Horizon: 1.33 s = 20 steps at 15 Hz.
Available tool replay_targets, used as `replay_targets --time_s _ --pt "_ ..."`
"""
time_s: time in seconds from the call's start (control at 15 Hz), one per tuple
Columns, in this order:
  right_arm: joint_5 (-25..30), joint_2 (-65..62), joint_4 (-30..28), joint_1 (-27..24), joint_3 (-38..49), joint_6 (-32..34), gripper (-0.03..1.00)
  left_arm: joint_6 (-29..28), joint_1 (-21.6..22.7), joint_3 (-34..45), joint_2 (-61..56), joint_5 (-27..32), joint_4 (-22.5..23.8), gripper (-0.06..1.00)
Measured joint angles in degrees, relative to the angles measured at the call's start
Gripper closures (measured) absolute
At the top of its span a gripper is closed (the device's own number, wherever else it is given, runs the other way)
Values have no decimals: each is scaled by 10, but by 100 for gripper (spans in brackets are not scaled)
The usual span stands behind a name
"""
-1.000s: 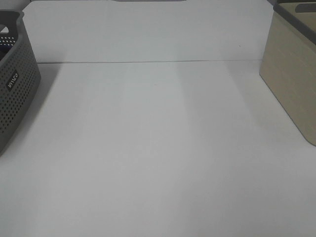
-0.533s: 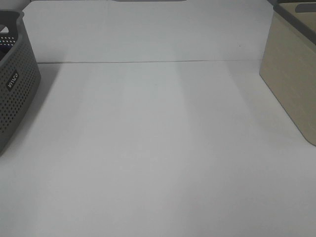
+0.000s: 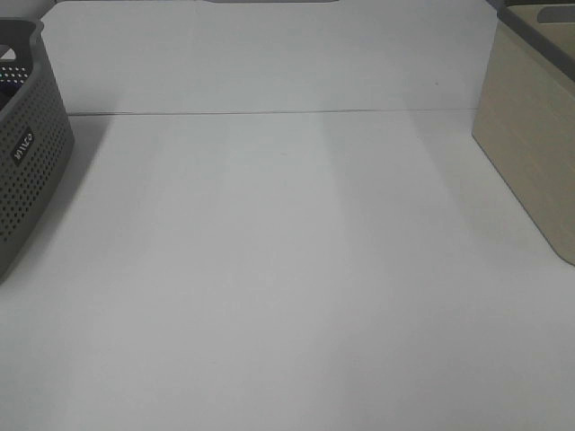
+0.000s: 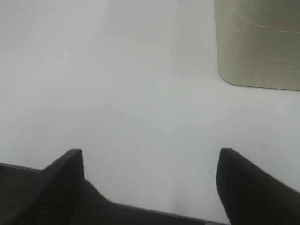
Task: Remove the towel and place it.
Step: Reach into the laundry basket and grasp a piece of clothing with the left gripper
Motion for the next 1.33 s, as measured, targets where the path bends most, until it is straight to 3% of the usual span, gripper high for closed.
replay_targets --time_s 1.33 --pt "0 0 0 0 0 0 20 0 0 0 0 0 -7 -5"
